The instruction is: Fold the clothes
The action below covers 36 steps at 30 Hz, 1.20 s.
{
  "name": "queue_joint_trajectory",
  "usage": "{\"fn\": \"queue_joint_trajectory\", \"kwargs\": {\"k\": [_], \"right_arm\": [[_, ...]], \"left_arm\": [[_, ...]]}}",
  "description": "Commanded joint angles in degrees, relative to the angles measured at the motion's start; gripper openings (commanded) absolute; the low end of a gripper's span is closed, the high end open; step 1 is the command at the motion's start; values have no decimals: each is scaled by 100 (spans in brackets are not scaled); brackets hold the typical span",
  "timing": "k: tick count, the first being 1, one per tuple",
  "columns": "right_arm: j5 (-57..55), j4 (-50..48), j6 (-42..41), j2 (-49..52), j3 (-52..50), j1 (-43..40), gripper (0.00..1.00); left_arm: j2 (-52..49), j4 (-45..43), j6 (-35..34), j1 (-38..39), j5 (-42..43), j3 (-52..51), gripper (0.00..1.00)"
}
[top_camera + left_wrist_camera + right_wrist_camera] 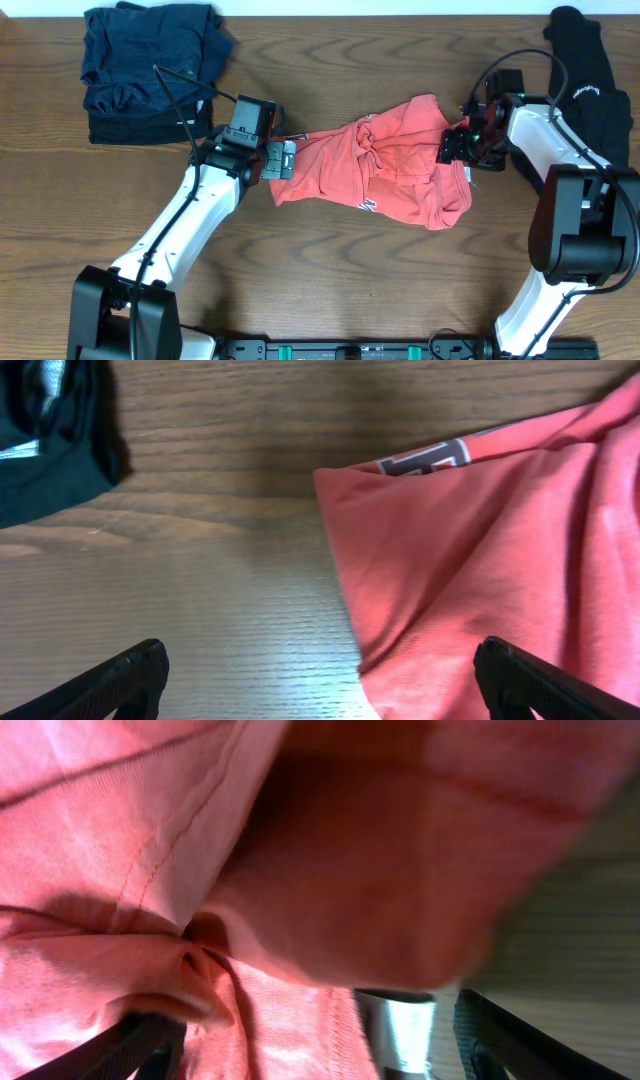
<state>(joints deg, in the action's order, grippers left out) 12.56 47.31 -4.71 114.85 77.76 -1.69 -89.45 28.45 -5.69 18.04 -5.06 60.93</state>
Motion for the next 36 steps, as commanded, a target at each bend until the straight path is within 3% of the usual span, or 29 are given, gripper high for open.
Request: {"fn": "queue_joint_trajectory", "kwargs": {"k": [1,17,23,26,29,36], "right_arm": [[525,39,52,24,7,52,80],[588,-160,48,68,-345,210,65],[334,-433,-44,68,-514,190,49],[417,-435,-44,68,-516,136,20],[557,-448,-42,68,-516,26,3],[876,-420,120,66,-511,-422,1]], "left_arm": [[68,52,81,-37,-297,92,99],[68,87,83,-37,-319,92,99],[66,87,83,-37,-319,92,99],[66,92,83,-37,-321,92,99],[66,87,81,-55,-326,92,99],[66,96,76,-297,-339,92,99]]}}
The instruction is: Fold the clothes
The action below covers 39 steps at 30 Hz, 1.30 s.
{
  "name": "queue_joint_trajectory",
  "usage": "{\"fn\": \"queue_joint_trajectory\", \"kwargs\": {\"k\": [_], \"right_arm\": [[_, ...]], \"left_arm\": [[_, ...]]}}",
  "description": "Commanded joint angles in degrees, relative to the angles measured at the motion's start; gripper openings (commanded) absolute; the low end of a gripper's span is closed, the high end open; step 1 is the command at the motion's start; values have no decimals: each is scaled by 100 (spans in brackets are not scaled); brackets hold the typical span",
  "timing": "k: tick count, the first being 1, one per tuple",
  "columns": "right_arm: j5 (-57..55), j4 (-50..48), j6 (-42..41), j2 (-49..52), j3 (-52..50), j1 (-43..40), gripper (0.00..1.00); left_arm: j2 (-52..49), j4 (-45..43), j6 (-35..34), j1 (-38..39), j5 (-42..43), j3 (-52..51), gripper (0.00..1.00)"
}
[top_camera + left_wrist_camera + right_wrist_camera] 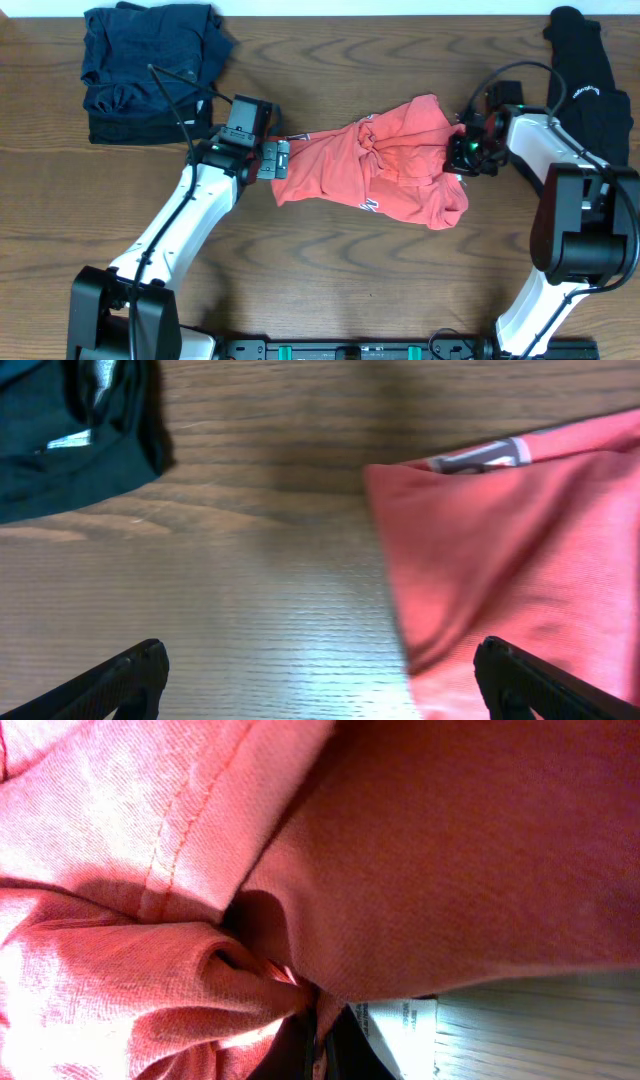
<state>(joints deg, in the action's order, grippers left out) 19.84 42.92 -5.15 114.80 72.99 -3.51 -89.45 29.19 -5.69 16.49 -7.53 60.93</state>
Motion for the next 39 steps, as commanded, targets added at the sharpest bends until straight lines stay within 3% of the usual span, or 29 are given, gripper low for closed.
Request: {"fn": "queue_joint_trajectory", "kwargs": {"k": [1,12,18,26,39], "right_arm": [[179,39,184,68,-33,-317,1],[511,890,920,-293,494,-1443,1],[555,1471,994,-793,1193,-1331,1],[632,1823,765,-1421,1996,125,1],[-37,1517,-83,-1108,2033,3091,1]], "left_arm": [[66,26,76,-190,-92,92,99],[68,125,76,-796,-90,92,99],[68,251,76,-857,-92,92,99],[68,247,74,-973,-90,92,99],[66,249,76,-1576,-87,92,99]]}}
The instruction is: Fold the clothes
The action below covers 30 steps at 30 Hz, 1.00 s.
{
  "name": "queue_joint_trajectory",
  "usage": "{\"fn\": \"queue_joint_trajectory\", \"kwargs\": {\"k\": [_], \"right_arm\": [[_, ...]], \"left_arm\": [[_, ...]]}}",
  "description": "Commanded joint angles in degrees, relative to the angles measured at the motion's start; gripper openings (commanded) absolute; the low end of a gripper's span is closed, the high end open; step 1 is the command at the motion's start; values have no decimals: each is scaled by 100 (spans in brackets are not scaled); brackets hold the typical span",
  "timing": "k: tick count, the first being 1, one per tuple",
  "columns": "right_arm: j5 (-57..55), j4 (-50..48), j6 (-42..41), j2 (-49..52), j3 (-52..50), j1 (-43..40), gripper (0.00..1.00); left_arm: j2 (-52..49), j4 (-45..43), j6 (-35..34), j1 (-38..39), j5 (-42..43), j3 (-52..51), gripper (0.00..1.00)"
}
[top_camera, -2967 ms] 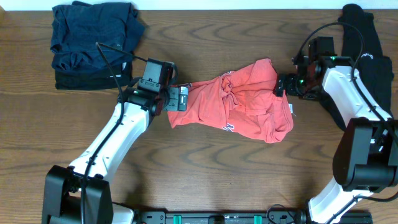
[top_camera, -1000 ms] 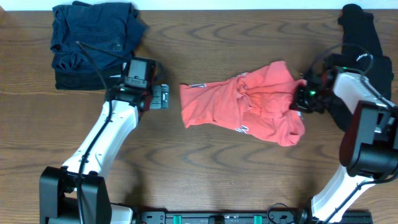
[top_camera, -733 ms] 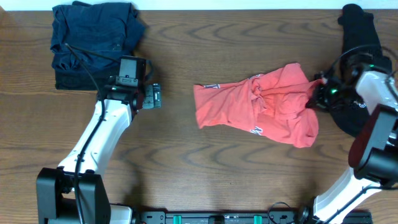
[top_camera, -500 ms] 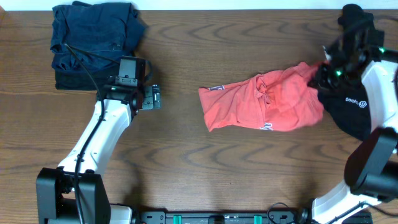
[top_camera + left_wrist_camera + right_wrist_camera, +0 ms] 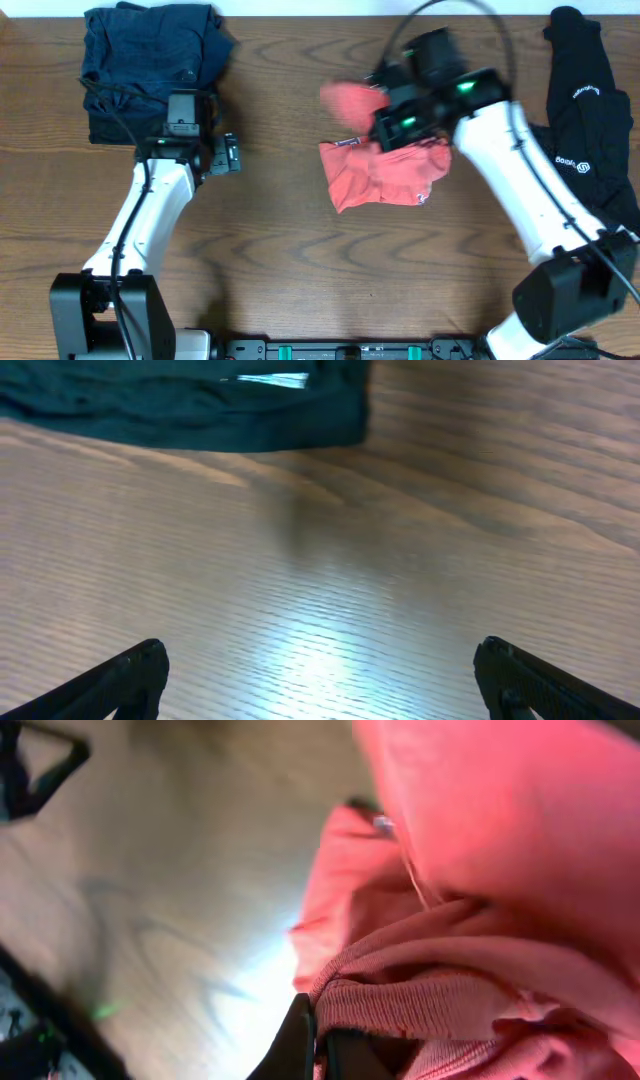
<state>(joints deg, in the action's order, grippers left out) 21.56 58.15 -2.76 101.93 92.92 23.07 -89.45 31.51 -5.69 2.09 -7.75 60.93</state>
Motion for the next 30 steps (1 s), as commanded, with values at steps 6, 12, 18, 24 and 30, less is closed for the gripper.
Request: {"fn": "queue_joint_trajectory", "kwargs": {"k": [6,12,18,24,30], "right_arm": [[-251,136,-363,459,39,1075,5],[-157,533,-315,426,140,1178,36],[-376,1290,-87,208,776,1176,45],[-1539,1287,-446,61,920,933,62],[-1556,1091,-286,374,494,485,62]], "left_arm": [[66,20,76,-306,-66,92,99],[66,-11,76,-317,-68,92,99],[66,-90,76,-317,-68,92,99],[66,-94,76,-317,-68,92,99],[66,-92,76,-317,-68,92,99]]}}
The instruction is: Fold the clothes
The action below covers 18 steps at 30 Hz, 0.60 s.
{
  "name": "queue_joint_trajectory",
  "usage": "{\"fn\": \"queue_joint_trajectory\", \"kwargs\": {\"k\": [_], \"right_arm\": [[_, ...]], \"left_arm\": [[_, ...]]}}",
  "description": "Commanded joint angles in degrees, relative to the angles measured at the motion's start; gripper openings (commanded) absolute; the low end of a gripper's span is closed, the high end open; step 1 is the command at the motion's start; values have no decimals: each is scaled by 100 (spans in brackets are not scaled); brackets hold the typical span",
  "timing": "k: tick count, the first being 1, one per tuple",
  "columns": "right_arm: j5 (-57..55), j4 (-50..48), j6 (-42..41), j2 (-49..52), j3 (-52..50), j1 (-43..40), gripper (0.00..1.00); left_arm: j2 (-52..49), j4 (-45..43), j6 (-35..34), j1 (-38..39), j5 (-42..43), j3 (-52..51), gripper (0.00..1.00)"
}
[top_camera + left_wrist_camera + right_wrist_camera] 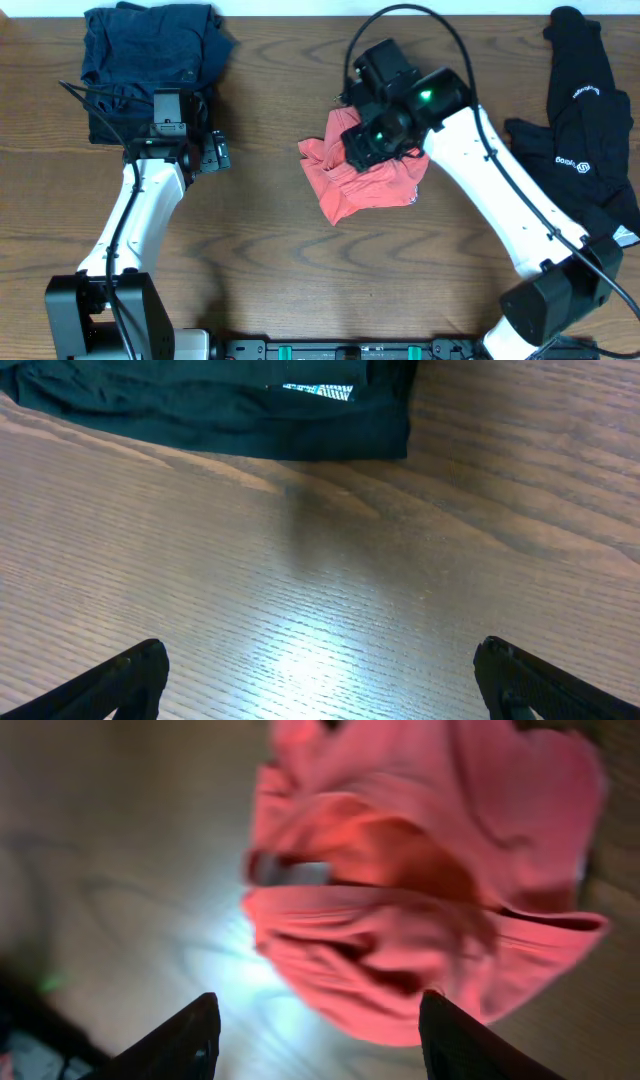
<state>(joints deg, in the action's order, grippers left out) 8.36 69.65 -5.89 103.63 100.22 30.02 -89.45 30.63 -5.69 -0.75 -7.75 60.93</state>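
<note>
The red shirt (365, 185) lies bunched in a heap at the table's middle; in the right wrist view the red shirt (420, 920) is below the fingers, crumpled in folds. My right gripper (318, 1040) hangs open just above it, holding nothing; overhead it is the right gripper (365, 140) over the heap's upper left. My left gripper (318, 680) stands open over bare wood, far left of the shirt, the left gripper (215, 155) beside the dark pile.
A folded navy pile (145, 65) sits at the back left, its dark edge (200, 415) just ahead of the left fingers. A black garment (585, 110) with white print lies at the far right. The wooden table (270, 270) shows bare between them.
The right gripper was shut on a fold of the red shirt, lifted; now it is open and the shirt lies dropped in a heap. The left gripper barely shifted.
The shirt first lay spread between both grippers, the left open at its left edge, the right open at its right side. Then the right shut on it. Later the right held it over the middle, the left back by the navy pile. Now it is released.
</note>
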Motion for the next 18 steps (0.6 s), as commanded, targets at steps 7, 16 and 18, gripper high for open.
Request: {"fn": "queue_joint_trajectory", "kwargs": {"k": [7,16,18], "right_arm": [[61,-745,289,245,-911,-575,61],[538,-868,426,221,-1237,-570,4],[717,-824,428,192,-1211,-553,1]], "left_arm": [[66,-7,76,-33,-68,92,99],[66,-7,76,-31,-68,92,99],[66,-4,76,-31,-68,92,99]]}}
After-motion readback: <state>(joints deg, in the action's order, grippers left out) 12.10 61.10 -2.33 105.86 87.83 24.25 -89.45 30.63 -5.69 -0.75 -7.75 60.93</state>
